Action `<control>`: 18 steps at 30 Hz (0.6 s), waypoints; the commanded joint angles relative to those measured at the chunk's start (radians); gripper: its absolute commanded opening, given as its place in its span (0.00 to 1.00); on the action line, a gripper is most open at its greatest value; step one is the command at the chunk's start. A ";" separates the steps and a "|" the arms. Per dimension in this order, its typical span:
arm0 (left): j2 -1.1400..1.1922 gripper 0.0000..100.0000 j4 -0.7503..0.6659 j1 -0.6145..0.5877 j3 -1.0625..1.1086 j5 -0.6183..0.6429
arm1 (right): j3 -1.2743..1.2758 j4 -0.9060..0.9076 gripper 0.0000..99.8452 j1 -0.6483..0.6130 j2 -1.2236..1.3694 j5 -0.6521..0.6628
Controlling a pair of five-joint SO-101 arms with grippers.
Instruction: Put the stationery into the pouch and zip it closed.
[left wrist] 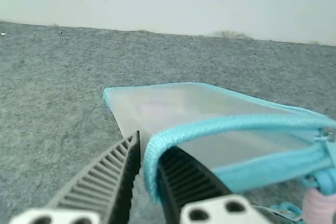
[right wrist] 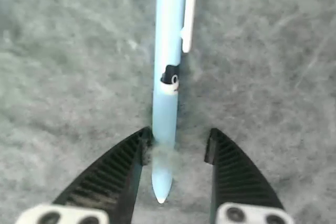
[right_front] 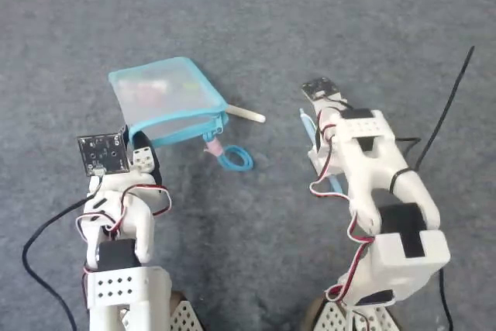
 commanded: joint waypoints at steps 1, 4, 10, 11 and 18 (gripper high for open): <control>-0.002 0.01 -0.041 0.012 -0.019 -0.009 | -0.037 0.025 0.02 0.007 0.005 0.003; -0.002 0.01 -0.041 0.015 -0.019 -0.006 | -0.037 0.074 0.02 -0.010 -0.004 0.003; -0.002 0.01 -0.046 0.135 0.022 -0.034 | -0.031 0.180 0.01 -0.010 -0.122 0.003; -0.002 0.01 -0.043 0.158 0.024 -0.049 | -0.017 0.200 0.01 -0.010 -0.165 0.003; -0.002 0.01 -0.040 0.181 0.042 -0.051 | 0.055 0.386 0.01 -0.045 -0.616 0.095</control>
